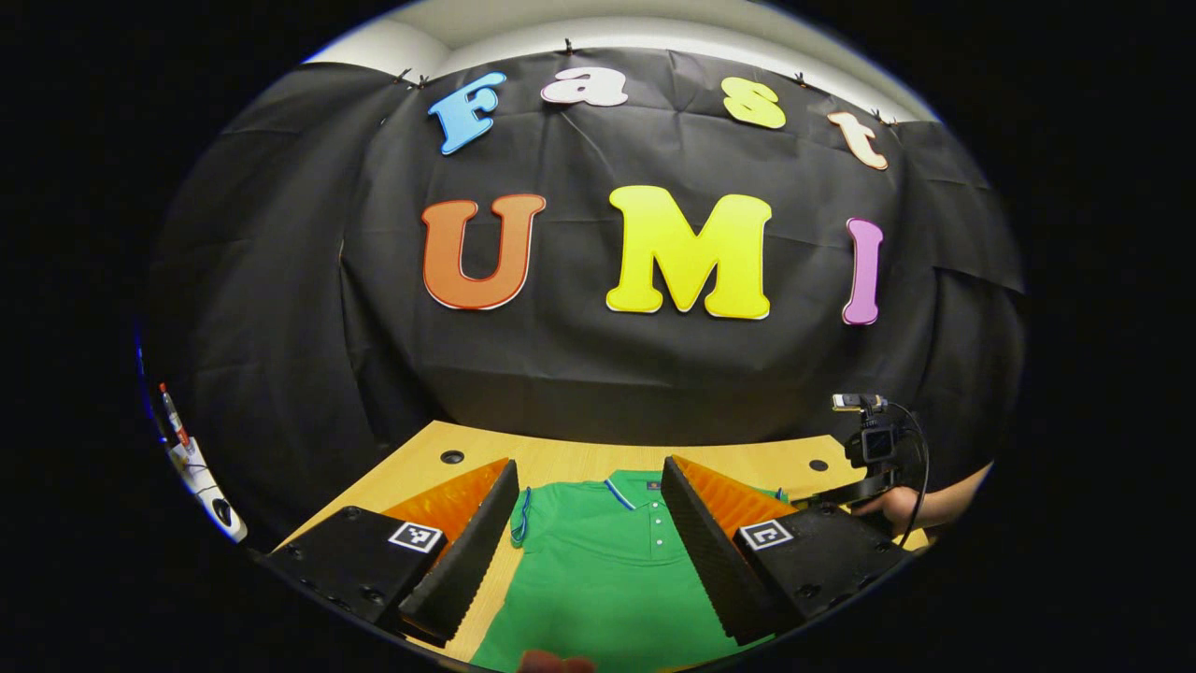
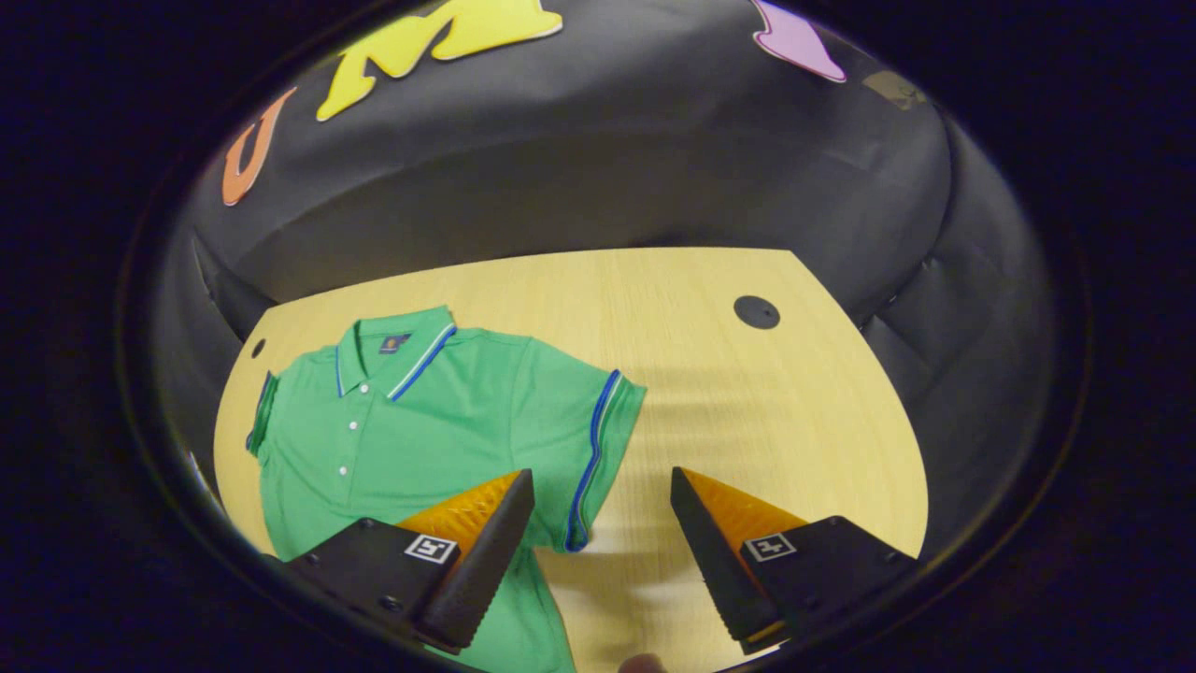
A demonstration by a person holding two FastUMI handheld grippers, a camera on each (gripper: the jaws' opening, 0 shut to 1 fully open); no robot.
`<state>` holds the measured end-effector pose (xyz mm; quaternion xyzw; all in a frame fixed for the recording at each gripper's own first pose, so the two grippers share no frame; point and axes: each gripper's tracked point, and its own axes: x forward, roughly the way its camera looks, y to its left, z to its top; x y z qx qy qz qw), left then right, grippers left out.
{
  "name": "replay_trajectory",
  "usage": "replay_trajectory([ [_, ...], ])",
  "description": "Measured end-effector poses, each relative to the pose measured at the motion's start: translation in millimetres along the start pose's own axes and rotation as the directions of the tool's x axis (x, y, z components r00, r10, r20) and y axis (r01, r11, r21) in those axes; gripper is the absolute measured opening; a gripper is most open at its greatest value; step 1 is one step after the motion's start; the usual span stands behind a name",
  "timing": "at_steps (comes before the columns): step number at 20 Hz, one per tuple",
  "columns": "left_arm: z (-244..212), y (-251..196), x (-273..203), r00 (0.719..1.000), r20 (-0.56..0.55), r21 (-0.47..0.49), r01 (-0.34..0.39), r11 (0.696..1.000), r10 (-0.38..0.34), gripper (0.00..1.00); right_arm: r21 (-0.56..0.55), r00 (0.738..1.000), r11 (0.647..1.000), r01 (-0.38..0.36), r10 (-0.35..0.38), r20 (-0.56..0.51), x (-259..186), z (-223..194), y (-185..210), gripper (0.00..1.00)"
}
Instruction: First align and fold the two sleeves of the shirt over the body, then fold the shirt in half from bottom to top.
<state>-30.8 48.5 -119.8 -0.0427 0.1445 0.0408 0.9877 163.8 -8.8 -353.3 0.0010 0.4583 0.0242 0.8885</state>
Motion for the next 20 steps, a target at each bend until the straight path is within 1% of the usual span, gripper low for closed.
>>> replay_trajectory([
  [1, -3.9, 2.8, 1.7, 1.000, -0.012, 0.002, -0.009, 1.000, 0.009, 0.99, -0.003, 1.000, 1.000, 0.006, -0.006, -0.005, 8.4, 2.4, -1.7, 0.95],
  [2, -8.3, 3.5, 3.1, 1.000, -0.024, 0.002, -0.016, 1.000, 0.016, 1.00, -0.004, 1.000, 1.000, 0.014, -0.014, -0.011, 15.1, 4.3, -3.0, 0.92],
  [4, -11.9, 5.3, 4.8, 0.999, -0.035, -0.005, -0.022, 1.000, 0.022, 1.00, -0.011, 0.999, 1.000, 0.010, -0.010, -0.030, 26.8, 2.9, 1.4, 0.93],
  [6, -16.6, 6.0, 8.6, 0.998, -0.047, -0.005, -0.029, 1.000, 0.029, 1.00, -0.027, 0.999, 1.000, 0.005, -0.006, -0.047, 35.4, 0.7, 5.2, 0.85],
  [8, -18.9, 7.6, 11.5, 0.998, -0.055, -0.005, -0.033, 0.999, 0.032, 0.99, -0.035, 0.998, 0.999, 0.001, -0.003, -0.062, 44.2, -0.7, 8.6, 0.86],
  [9, -19.4, 7.9, 12.4, 0.998, -0.057, -0.005, -0.035, 0.999, 0.034, 0.99, -0.040, 0.998, 0.999, 0.011, -0.014, -0.069, 48.8, -2.4, 7.6, 0.86],
  [10, -20.2, 8.9, 12.4, 0.998, -0.060, -0.003, -0.035, 0.999, 0.034, 0.99, -0.050, 0.996, 0.999, 0.021, -0.025, -0.087, 50.6, -4.6, 5.6, 0.58],
  [11, -20.6, 9.1, 14.8, 0.997, -0.063, 0.000, -0.035, 0.999, 0.035, 0.99, -0.047, 0.995, 0.999, 0.016, -0.021, -0.097, 52.8, -7.0, 4.8, 0.48],
  [12, -20.1, 10.3, 15.1, 0.997, -0.066, 0.003, -0.036, 0.999, 0.036, 0.99, -0.036, 0.996, 0.999, 0.026, -0.029, -0.089, 51.9, -3.5, 3.1, 0.48],
  [13, -20.7, 10.8, 16.6, 0.997, -0.067, 0.004, -0.038, 0.999, 0.038, 0.99, -0.027, 0.996, 0.999, 0.018, -0.020, -0.090, 54.1, -4.2, 2.9, 0.48],
  [14, -21.4, 11.3, 17.8, 0.997, -0.068, 0.004, -0.039, 0.999, 0.039, 1.00, -0.019, 0.996, 1.000, 0.024, -0.026, -0.088, 56.7, -5.0, 1.1, 0.36],
  [16, -22.5, 10.9, 18.7, 0.997, -0.074, 0.006, -0.037, 0.999, 0.038, 1.00, -0.013, 0.996, 1.000, 0.013, -0.014, -0.091, 54.9, -2.9, 3.7, 0.12],
  [17, -21.8, 10.8, 19.2, 0.997, -0.073, 0.007, -0.035, 0.999, 0.036, 1.00, -0.009, 0.996, 1.000, 0.010, -0.011, -0.091, 54.3, -5.1, 3.2, 0.12],
  [18, -21.8, 10.6, 18.2, 0.997, -0.073, 0.009, -0.033, 0.999, 0.034, 0.99, -0.002, 0.995, 1.000, 0.003, -0.003, -0.095, 54.2, -3.3, 3.6, 0.05],
  [20, -21.1, 12.8, 18.1, 0.997, -0.070, 0.010, -0.035, 0.999, 0.035, 1.00, 0.031, 0.997, 0.999, -0.009, 0.012, -0.083, 50.6, -0.5, 3.5, 0.05],
])
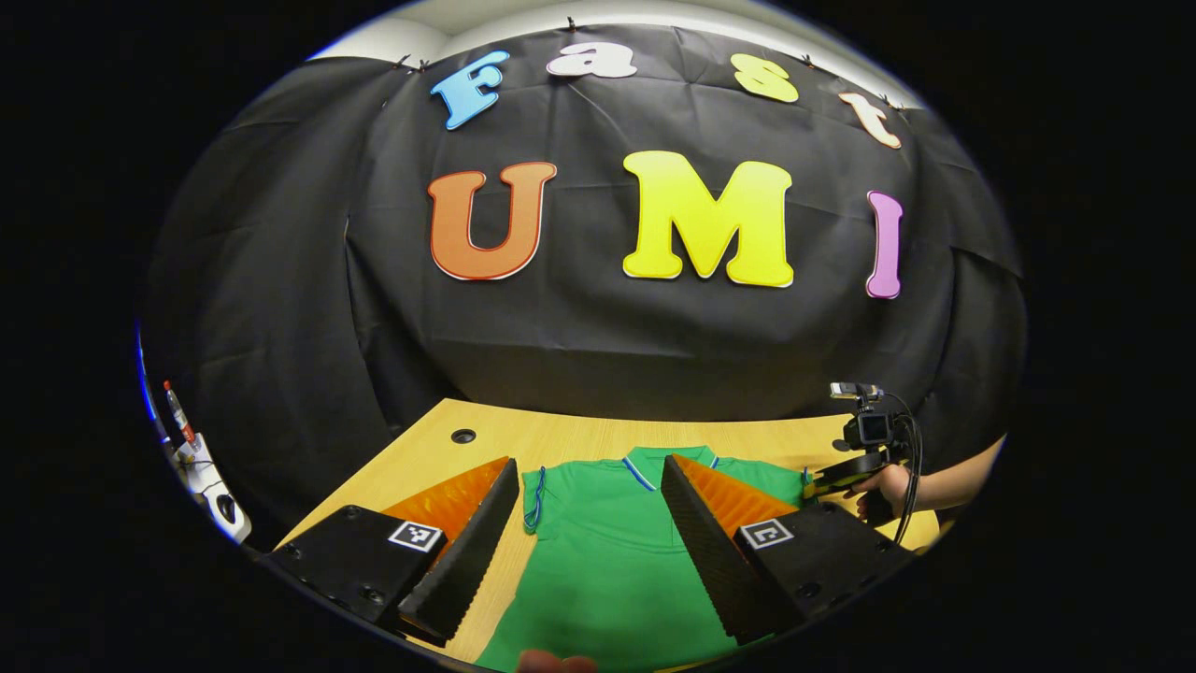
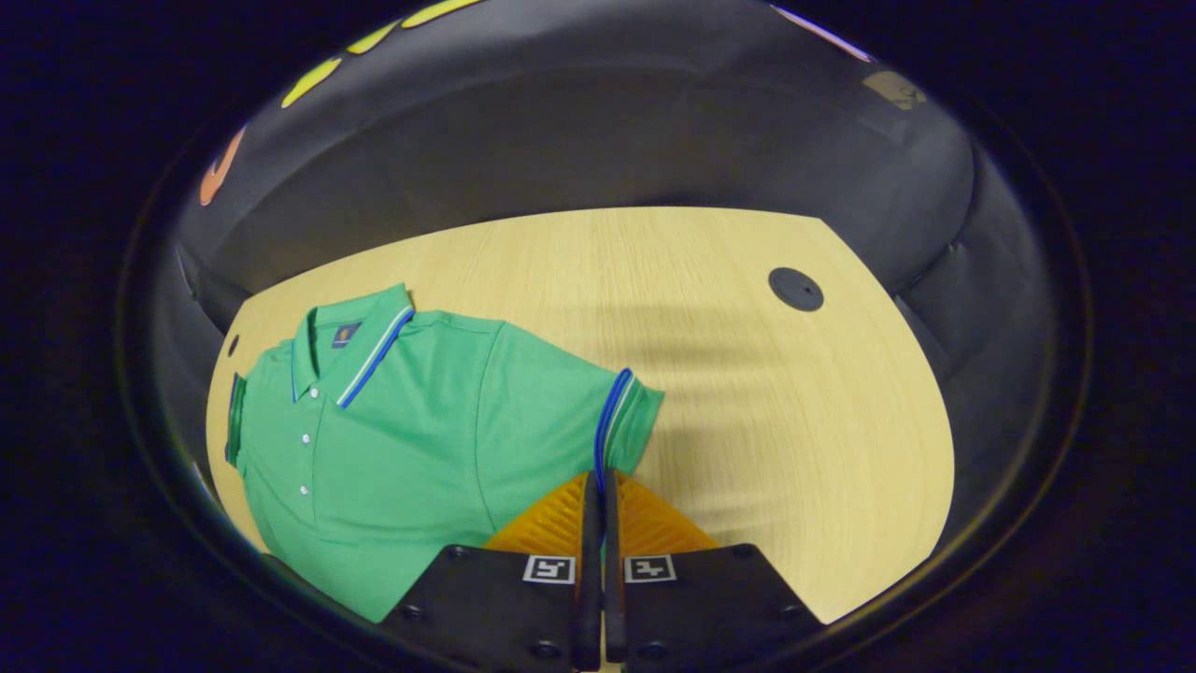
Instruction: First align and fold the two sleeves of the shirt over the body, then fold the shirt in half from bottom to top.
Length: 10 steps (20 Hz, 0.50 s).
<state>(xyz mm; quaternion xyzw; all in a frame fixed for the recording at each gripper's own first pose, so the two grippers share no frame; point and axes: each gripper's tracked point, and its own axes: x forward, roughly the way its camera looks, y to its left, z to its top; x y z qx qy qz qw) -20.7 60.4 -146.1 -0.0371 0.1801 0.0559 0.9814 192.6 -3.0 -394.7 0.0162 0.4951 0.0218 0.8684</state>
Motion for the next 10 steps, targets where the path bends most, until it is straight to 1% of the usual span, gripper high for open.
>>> replay_trajectory([
  [1, -0.1, 2.4, 1.5, 1.000, 0.000, -0.004, -0.002, 1.000, 0.002, 1.00, 0.023, 1.000, 1.000, -0.008, 0.007, 0.016, -4.3, 4.5, 0.6, 0.03],
  [2, -2.0, 4.2, 1.4, 1.000, -0.003, -0.010, -0.005, 1.000, 0.005, 1.00, 0.037, 1.000, 0.999, -0.007, 0.006, 0.029, -8.8, 8.2, -1.6, 0.05],
  [4, -5.2, 6.7, 1.9, 1.000, -0.010, -0.030, -0.007, 1.000, 0.006, 1.00, 0.050, 0.999, 0.999, -0.018, 0.016, 0.044, -19.5, 11.2, -1.4, 0.04],
  [7, -8.6, 11.3, 0.4, 1.000, -0.012, -0.044, -0.010, 0.999, 0.010, 1.00, 0.031, 0.997, 0.999, -0.030, 0.027, 0.071, -33.6, 19.9, 4.5, 0.05],
  [10, -8.7, 18.1, 0.6, 1.000, -0.004, -0.046, -0.013, 0.999, 0.013, 1.00, -0.007, 0.994, 0.999, -0.047, 0.048, 0.101, -48.4, 34.2, 25.2, 0.04],
])
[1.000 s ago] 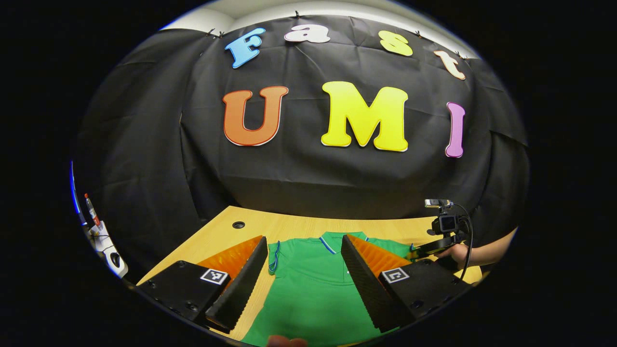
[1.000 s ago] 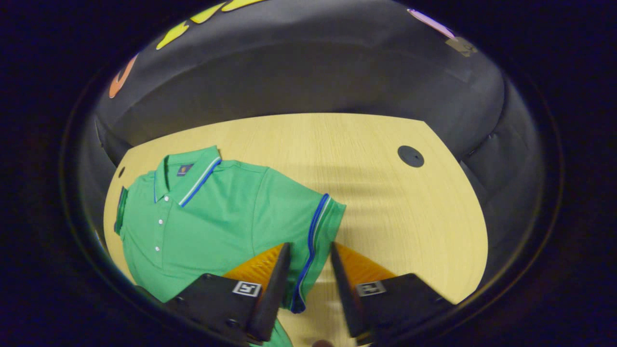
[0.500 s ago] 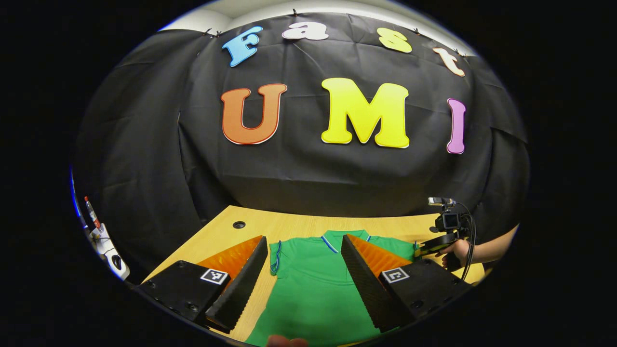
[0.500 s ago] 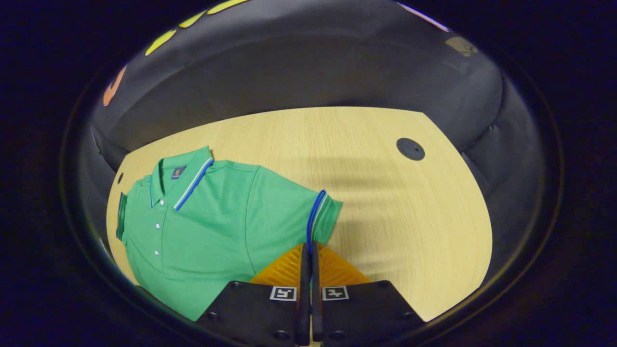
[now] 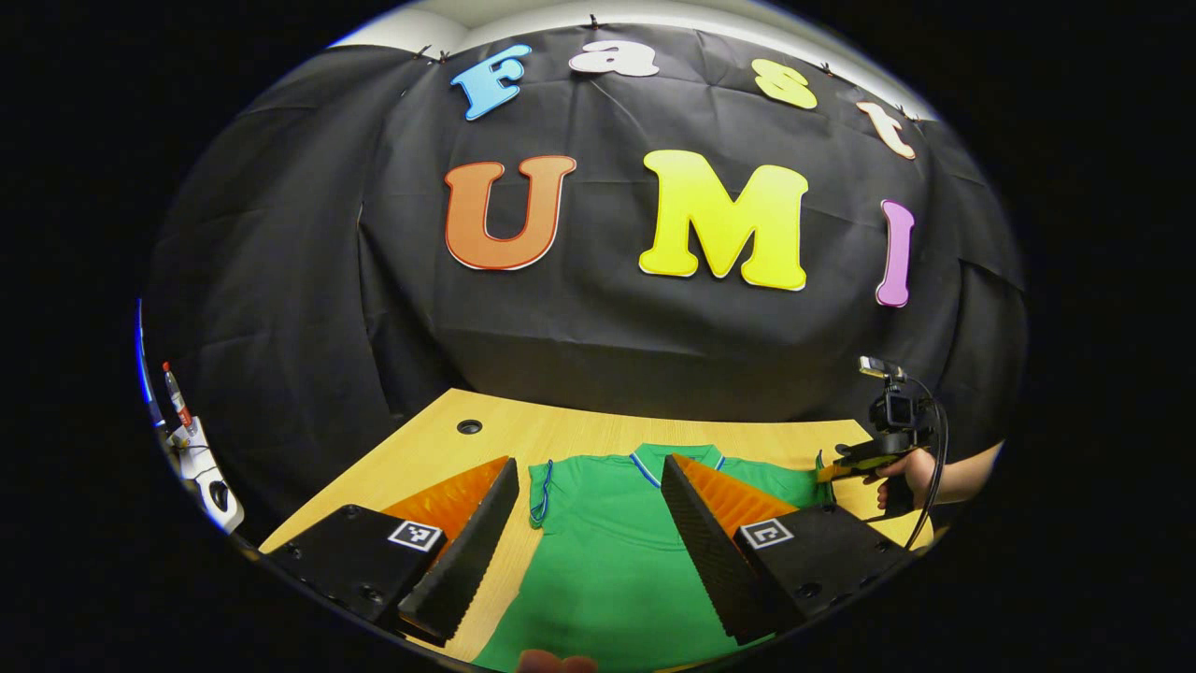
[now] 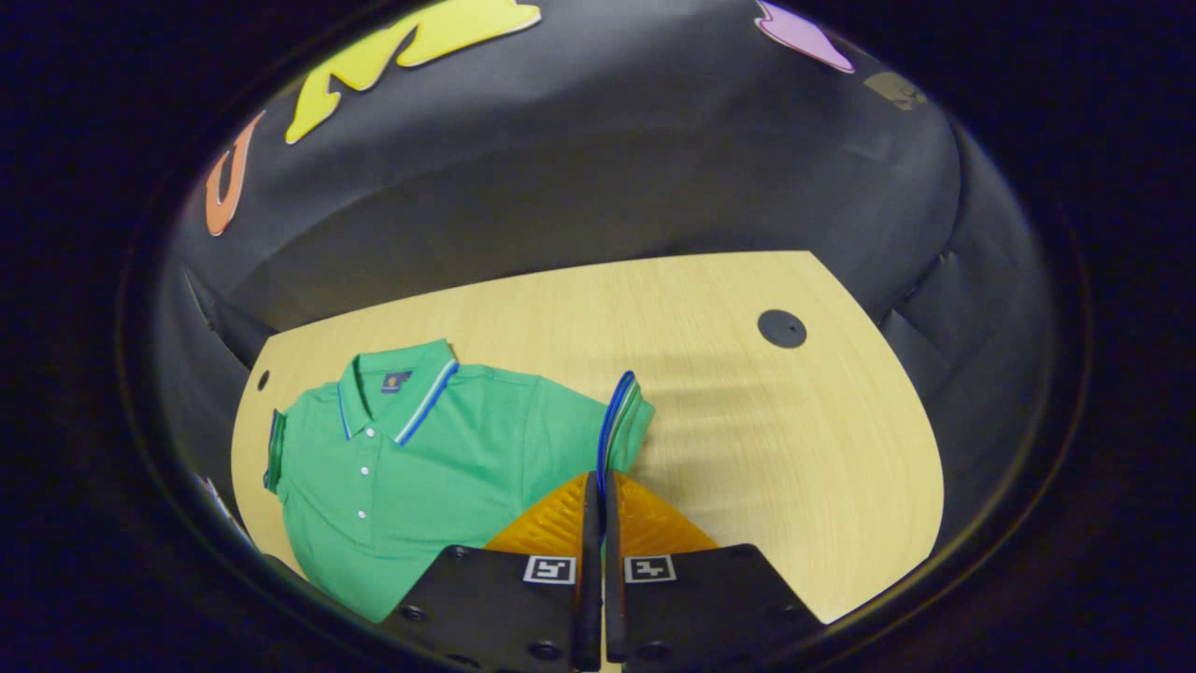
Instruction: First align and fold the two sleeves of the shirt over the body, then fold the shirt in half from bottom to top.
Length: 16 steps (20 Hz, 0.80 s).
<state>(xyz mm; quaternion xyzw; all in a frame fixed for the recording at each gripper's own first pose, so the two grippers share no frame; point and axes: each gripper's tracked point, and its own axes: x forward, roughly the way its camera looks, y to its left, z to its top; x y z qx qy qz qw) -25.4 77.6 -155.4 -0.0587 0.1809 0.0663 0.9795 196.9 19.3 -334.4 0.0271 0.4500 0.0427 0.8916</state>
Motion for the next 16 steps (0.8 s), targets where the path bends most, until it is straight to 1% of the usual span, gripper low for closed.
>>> replay_trajectory([
  [2, -0.8, 5.6, -2.1, 1.000, 0.002, -0.007, -0.004, 1.000, 0.004, 1.00, -0.026, 1.000, 0.999, -0.021, 0.021, 0.022, -7.0, 11.5, 22.5, 0.03],
  [3, -1.8, 9.7, -1.7, 1.000, 0.002, -0.005, -0.005, 1.000, 0.005, 1.00, -0.038, 0.999, 0.999, -0.037, 0.038, 0.027, -11.5, 14.6, 35.4, 0.05],
  [5, -5.5, 22.0, -3.1, 1.000, -0.002, 0.009, -0.021, 1.000, 0.021, 0.99, -0.077, 0.997, 0.995, -0.068, 0.071, 0.034, -15.2, 19.3, 63.5, 0.03],
  [6, -5.5, 28.0, -4.2, 1.000, -0.004, 0.007, -0.029, 1.000, 0.029, 1.00, -0.101, 0.996, 0.992, -0.077, 0.081, 0.035, -15.6, 19.2, 75.7, 0.04],
  [8, -7.2, 41.3, -8.9, 0.999, -0.004, -0.003, -0.044, 0.999, 0.044, 1.00, -0.135, 0.995, 0.986, -0.093, 0.098, 0.027, -12.7, 14.5, 98.0, 0.04],
  [12, -11.4, 60.2, -15.5, 0.998, -0.014, -0.003, -0.066, 0.998, 0.066, 1.00, -0.154, 0.992, 0.980, -0.123, 0.122, -0.018, 4.2, -5.2, 137.1, 0.04],
  [16, -12.5, 71.8, -20.0, 0.998, -0.017, 0.008, -0.067, 0.998, 0.067, 1.00, -0.162, 0.990, 0.978, -0.130, 0.120, -0.069, 25.0, -24.4, 161.6, 0.05],
])
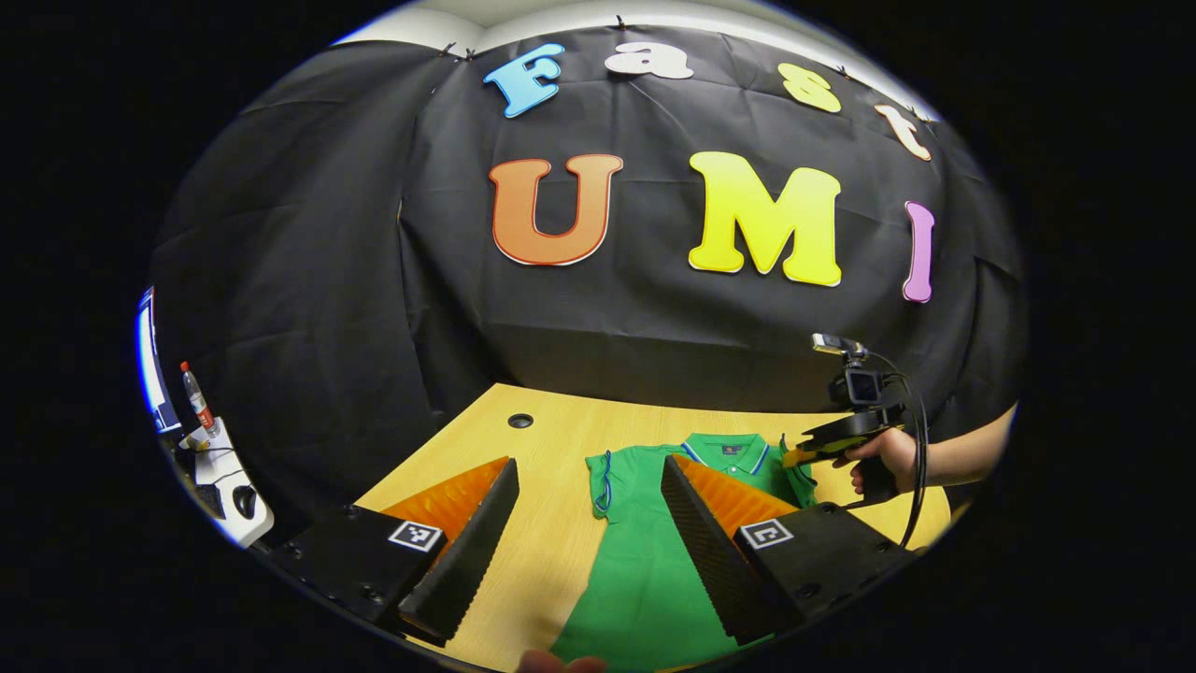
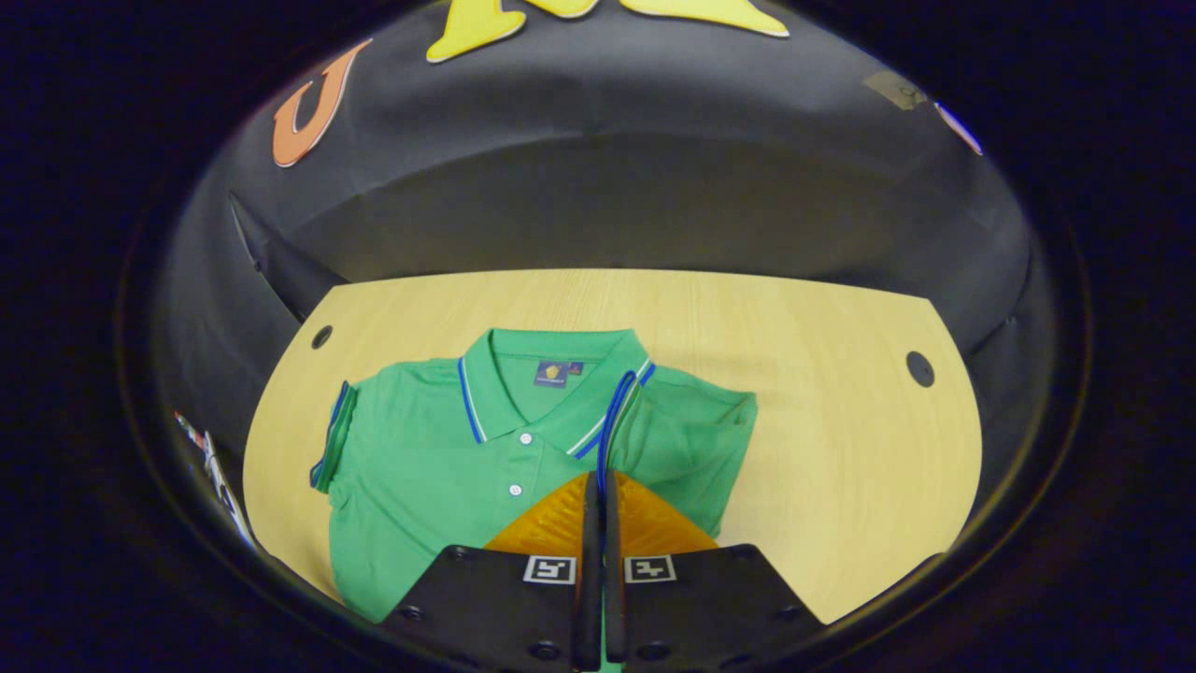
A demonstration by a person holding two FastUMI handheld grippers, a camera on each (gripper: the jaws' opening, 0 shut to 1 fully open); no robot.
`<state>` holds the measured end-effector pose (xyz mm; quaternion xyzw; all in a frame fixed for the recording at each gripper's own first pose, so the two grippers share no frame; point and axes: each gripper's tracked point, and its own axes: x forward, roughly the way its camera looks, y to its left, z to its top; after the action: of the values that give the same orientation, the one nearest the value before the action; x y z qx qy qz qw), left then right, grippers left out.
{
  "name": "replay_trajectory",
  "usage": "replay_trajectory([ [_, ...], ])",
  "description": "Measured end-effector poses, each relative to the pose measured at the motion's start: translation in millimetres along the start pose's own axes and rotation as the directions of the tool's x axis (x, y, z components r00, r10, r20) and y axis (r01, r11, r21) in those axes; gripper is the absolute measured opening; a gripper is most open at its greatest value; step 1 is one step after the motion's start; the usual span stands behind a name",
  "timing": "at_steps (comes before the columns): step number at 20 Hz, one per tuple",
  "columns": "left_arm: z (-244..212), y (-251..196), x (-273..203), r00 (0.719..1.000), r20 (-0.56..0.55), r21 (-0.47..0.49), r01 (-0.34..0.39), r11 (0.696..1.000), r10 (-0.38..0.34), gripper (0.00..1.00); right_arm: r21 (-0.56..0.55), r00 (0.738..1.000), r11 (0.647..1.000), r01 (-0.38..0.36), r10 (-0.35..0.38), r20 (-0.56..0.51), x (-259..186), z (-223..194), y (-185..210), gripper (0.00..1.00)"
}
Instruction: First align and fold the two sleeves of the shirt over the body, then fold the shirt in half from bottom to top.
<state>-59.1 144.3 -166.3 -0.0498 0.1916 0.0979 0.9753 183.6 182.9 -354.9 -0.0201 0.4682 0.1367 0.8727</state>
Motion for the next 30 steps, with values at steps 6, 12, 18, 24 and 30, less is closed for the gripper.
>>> replay_trajectory([
  [6, -9.2, 14.4, -0.9, 1.000, -0.031, -0.016, 0.001, 1.000, -0.001, 1.00, -0.018, 0.999, 0.999, -0.050, 0.050, 0.002, -2.4, -3.8, 25.4, 0.65],
  [12, -13.1, 13.8, 13.1, 0.998, -0.047, -0.036, 0.049, 0.998, -0.051, 0.99, -0.028, 0.997, 0.999, -0.036, 0.038, 0.067, -43.4, -3.5, 24.5, 0.90],
  [18, -49.3, -2.0, 62.9, 0.961, -0.201, -0.078, 0.176, 0.981, -0.188, 1.00, -0.160, 0.993, 0.986, -0.046, 0.062, 0.098, -118.7, -46.9, 19.3, 0.94],
  [24, -109.4, -19.1, 130.3, 0.871, -0.419, -0.133, 0.221, 0.966, -0.257, 1.00, -0.204, 0.986, 0.979, 0.010, 0.024, 0.166, -196.3, -76.1, -14.8, 0.89],
  [30, -145.3, -31.0, 197.4, 0.819, -0.506, -0.145, 0.227, 0.963, -0.269, 0.99, -0.120, 0.987, 0.992, 0.027, -0.008, 0.160, -246.7, -115.6, -42.4, 0.90],
])
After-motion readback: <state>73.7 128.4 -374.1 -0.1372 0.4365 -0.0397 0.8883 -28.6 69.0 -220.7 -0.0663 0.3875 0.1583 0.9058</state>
